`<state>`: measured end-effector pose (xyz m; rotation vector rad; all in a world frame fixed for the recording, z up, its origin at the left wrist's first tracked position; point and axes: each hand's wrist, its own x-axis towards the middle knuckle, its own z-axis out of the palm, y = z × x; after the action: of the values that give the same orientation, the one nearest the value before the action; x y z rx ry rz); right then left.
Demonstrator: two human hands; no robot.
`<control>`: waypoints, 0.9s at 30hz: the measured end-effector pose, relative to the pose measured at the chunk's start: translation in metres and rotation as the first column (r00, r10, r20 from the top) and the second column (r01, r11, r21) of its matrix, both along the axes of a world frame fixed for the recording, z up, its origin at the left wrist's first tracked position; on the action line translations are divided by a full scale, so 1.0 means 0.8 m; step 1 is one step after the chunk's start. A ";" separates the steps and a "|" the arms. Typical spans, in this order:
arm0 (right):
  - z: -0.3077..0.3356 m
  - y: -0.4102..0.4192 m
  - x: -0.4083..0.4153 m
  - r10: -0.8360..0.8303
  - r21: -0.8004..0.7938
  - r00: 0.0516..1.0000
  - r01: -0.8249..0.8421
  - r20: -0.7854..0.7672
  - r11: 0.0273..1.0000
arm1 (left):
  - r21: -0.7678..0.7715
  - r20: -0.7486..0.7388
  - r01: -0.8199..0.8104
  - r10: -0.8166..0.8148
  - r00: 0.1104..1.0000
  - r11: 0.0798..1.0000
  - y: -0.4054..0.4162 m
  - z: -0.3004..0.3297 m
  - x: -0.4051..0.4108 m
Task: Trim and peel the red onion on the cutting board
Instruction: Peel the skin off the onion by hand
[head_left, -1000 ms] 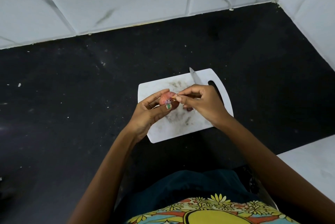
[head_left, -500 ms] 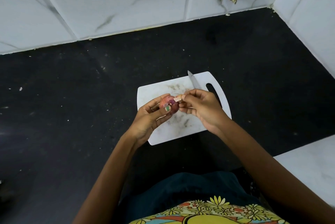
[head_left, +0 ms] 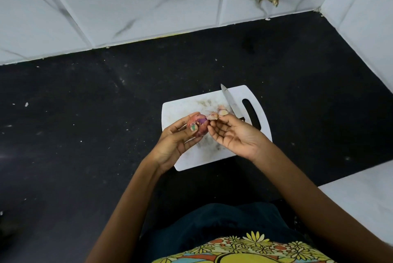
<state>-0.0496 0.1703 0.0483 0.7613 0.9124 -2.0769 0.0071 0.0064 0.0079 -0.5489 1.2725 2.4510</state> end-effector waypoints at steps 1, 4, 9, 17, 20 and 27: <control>-0.001 -0.001 0.000 -0.015 -0.018 1.000 0.016 0.025 1.000 | 0.009 0.005 0.000 0.000 1.000 1.000 0.000 0.001 0.000; -0.004 -0.001 0.000 -0.086 -0.069 0.991 0.093 0.098 0.993 | 0.037 0.011 -0.002 0.002 1.000 0.999 -0.001 -0.002 0.000; -0.010 0.013 -0.011 -0.154 0.059 0.988 0.153 0.008 0.986 | 0.111 0.042 -0.032 0.028 0.999 0.993 -0.005 -0.007 0.006; -0.030 0.023 -0.002 0.535 0.782 0.745 -0.027 -0.400 0.623 | 0.054 0.081 -0.032 0.028 0.996 0.998 -0.001 -0.002 0.006; -0.035 0.020 -0.002 0.708 0.897 0.623 -0.024 -0.332 0.442 | 0.031 0.081 -0.033 0.031 0.996 0.999 -0.001 -0.002 0.004; -0.004 0.010 -0.006 0.683 0.789 0.477 0.037 -0.553 0.613 | 0.038 0.067 -0.089 0.087 0.994 0.995 0.001 -0.001 0.003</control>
<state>-0.0545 0.1783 0.0451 -0.2343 2.3206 -1.5460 0.0098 0.0075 0.0071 -0.6822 1.1935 2.5026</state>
